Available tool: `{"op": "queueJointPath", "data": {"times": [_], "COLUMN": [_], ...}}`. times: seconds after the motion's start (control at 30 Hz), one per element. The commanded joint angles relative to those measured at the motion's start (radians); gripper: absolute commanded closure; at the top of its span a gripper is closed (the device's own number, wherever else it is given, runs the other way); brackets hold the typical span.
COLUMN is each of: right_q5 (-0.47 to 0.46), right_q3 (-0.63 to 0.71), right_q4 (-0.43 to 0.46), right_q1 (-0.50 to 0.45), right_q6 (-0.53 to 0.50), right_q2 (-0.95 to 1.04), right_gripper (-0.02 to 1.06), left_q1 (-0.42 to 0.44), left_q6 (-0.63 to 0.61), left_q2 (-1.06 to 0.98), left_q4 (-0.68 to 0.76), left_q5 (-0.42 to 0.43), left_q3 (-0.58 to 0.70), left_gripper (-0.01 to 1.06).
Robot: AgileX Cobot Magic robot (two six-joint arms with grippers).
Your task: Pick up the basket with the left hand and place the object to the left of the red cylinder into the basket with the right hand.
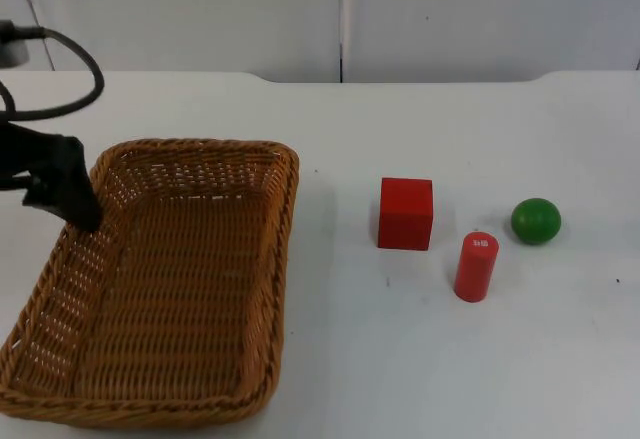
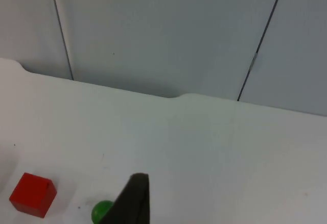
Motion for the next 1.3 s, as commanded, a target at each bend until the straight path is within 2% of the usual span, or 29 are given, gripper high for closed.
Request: {"op": "queueJointPath", "data": {"times": [0.0, 0.37, 0.9, 1.0, 1.13, 1.27], "right_q5": [0.004, 0.032, 0.032, 0.032, 0.032, 0.032], "right_q3": [-0.008, -0.014, -0.014, -0.014, -0.014, -0.014], "right_q4": [0.0, 0.0, 0.004, 0.004, 0.004, 0.001], "right_q1": [-0.004, -0.004, -0.004, -0.004, -0.004, -0.004], "right_q6": [-0.012, -0.012, -0.012, -0.012, -0.012, -0.012], "right_q2": [0.0, 0.0, 0.0, 0.0, 0.0, 0.0], "right_gripper": [-0.01, -0.01, -0.01, -0.01, -0.01, -0.01], "left_q1": [0.0, 0.0, 0.0, -0.002, -0.002, -0.002], "left_q6": [0.037, 0.171, 0.171, 0.171, 0.171, 0.166], "left_q2": [0.025, 0.152, 0.219, 0.221, 0.242, 0.265], "left_q4": [-0.045, -0.161, -0.175, -0.179, -0.194, -0.207], "left_q5": [-0.004, -0.01, -0.045, -0.045, -0.045, -0.041], "left_q3": [-0.018, -0.04, -0.04, -0.04, -0.04, -0.04], "left_gripper": [0.0, 0.0, 0.0, 0.06, 0.27, 0.35]}}
